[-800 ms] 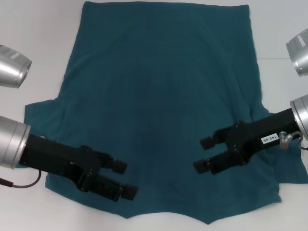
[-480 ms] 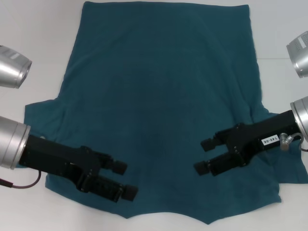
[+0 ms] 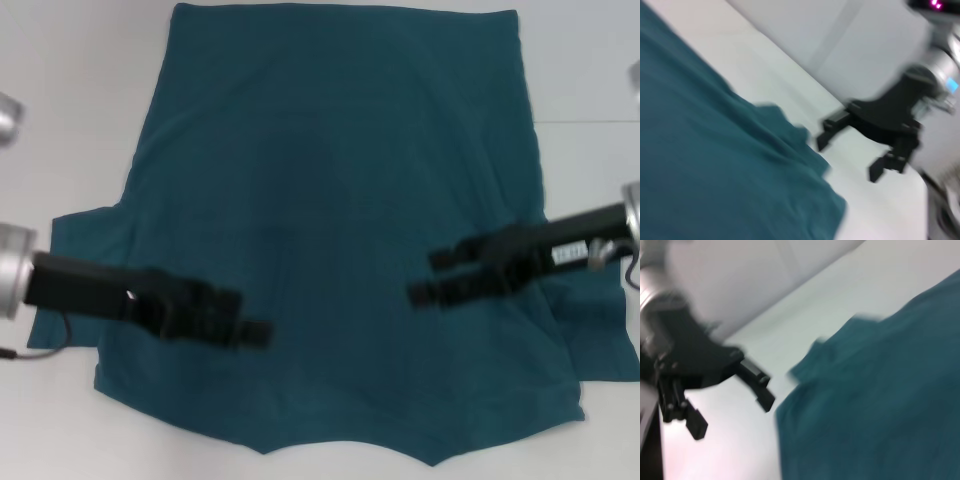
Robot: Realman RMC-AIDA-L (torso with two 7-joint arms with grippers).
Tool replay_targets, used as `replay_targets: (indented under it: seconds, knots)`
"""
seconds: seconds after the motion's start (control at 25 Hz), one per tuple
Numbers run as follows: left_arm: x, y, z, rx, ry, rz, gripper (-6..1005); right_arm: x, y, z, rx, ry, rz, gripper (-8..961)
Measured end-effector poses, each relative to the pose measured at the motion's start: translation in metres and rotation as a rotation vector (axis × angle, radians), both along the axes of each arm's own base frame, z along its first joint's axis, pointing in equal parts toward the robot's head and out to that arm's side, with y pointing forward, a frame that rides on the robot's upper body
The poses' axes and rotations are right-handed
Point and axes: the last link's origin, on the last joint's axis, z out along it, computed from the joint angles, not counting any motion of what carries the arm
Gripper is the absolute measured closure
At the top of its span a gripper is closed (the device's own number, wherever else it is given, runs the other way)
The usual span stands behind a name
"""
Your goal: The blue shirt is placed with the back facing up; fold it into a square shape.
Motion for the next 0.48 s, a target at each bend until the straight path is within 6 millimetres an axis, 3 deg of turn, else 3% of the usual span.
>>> replay_targets:
  seconds: [0.16,0.48]
  knots:
    - [-0.019,0.015,0.022,0.139,-0.039,0.238,66,0.004,0.019,0.021,0.124,0.107,-0.179,77]
    - [-0.063,0.023,0.042,0.257,-0.14,0.663,67,0.016,0.052,0.056,0.186,0.265,-0.55,78]
